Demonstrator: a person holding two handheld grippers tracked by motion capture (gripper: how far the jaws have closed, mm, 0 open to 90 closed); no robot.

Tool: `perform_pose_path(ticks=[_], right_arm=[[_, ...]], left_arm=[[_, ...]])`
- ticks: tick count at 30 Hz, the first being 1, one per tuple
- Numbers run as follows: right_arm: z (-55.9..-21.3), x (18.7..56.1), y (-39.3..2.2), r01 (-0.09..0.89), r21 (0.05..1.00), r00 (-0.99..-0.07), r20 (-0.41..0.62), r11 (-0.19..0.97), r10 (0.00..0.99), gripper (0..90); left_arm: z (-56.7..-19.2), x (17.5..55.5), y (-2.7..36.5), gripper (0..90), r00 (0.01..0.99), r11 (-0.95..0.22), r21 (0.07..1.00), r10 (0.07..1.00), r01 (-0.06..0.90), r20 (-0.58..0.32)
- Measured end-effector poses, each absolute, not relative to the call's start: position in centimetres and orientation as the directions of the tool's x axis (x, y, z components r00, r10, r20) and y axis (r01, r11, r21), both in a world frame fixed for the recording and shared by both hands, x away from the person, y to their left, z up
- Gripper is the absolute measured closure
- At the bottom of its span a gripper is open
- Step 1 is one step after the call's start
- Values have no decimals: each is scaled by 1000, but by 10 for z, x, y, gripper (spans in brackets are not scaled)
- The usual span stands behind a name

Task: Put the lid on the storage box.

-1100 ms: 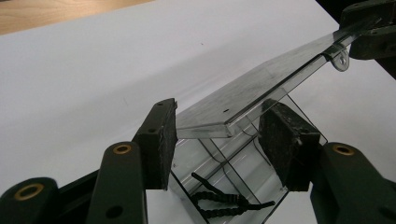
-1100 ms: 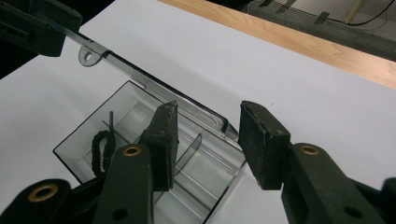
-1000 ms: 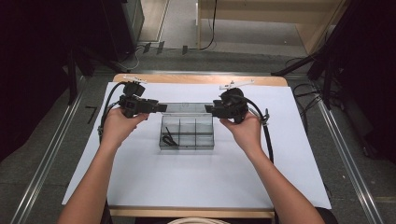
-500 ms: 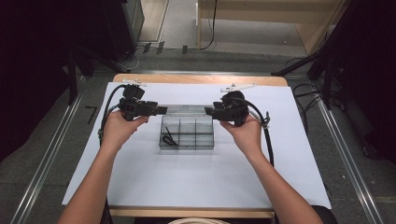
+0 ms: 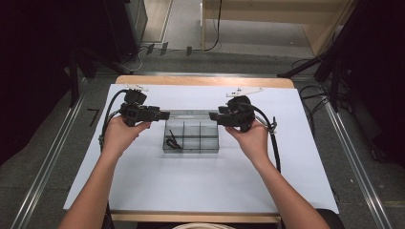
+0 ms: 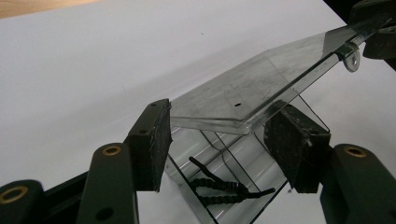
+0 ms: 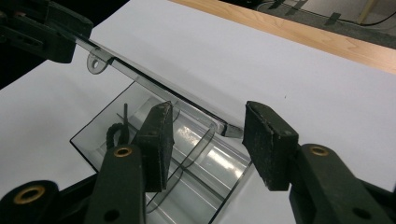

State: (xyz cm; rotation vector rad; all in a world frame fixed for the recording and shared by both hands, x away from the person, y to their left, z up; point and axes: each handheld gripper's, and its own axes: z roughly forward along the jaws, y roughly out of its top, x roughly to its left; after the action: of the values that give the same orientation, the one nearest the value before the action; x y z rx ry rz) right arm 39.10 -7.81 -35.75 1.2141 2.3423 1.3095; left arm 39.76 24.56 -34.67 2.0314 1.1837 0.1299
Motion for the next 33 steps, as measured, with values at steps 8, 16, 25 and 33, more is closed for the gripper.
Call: perform_pose_path(ticks=[8,16,25,33], right_arm=[[-360,388,-78,562,779,-645,202,279,737,550],[-364,387,-78,564,775,-643,196,285,740,556],[-369,387,-79,575,767,-642,207,285,738,553],[-373,385,-80,589,761,-635,226,273,739,549]], left_arm=[[-349,394,246,425,567,-278,661,778,697,-270],[-350,392,245,428,564,-275,662,780,697,-270],[-353,389,246,425,568,-279,658,776,699,-275],[-355,384,245,425,569,-285,664,780,692,-259]])
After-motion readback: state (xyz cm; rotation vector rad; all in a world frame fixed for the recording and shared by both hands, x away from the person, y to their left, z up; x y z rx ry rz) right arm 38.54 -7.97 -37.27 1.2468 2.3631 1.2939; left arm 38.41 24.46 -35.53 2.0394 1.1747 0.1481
